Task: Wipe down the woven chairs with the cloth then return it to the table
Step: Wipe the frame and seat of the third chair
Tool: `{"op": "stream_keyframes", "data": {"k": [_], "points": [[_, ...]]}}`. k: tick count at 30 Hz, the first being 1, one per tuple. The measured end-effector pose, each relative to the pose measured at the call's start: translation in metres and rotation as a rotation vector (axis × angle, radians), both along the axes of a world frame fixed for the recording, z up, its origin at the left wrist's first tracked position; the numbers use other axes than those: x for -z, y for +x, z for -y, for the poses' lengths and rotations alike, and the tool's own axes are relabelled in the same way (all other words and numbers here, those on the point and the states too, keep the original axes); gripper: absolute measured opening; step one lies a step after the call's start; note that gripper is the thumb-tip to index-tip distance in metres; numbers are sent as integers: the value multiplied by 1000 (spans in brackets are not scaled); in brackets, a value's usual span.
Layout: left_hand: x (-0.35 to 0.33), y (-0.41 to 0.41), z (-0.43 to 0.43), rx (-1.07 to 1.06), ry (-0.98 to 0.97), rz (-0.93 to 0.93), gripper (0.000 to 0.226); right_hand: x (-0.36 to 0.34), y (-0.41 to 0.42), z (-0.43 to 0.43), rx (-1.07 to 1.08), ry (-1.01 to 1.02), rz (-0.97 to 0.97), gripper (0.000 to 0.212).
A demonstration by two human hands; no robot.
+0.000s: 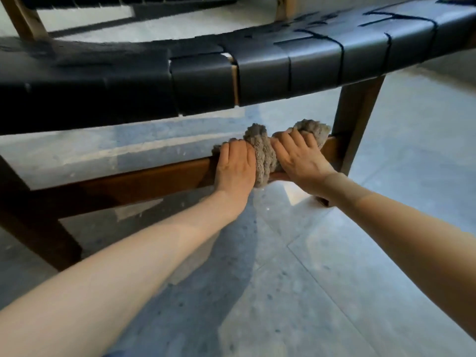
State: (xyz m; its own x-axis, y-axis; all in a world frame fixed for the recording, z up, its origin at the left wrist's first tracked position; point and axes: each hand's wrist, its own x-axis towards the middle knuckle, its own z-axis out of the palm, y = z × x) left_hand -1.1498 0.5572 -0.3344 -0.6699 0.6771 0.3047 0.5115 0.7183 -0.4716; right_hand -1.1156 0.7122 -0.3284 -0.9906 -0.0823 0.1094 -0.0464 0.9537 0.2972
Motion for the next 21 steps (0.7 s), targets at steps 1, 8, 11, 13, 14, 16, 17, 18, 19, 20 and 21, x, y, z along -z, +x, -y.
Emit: {"op": "stream_keyframes", "data": {"k": [1,8,11,13,14,16,17,18,19,20,21], "points": [[0,2,-16,9,14,2,41,1,4,-17,3,-13,-20,76],[7,17,-92,3,96,79,48,18,21,-71,-6,31,-322,52],[6,17,-88,-3,163,47,55,29,28,-63,30,25,-415,41],[8,15,-84,-9,178,97,48,28,35,-59,62,-43,-409,44],[8,14,-83,4,192,149,43,26,41,-58,87,-116,-392,50],[7,13,-83,29,240,243,46,23,52,-58,118,-291,-400,51],[4,14,-85,48,273,283,54,23,59,-60,121,-361,-433,46],[2,15,-88,71,307,320,59,23,66,-61,124,-418,-469,40],[0,18,-92,94,328,343,59,23,72,-63,128,-470,-511,37],[-2,22,-97,110,334,346,57,23,78,-66,140,-511,-572,34],[-3,25,-102,124,338,333,52,22,84,-69,169,-549,-656,32]]}}
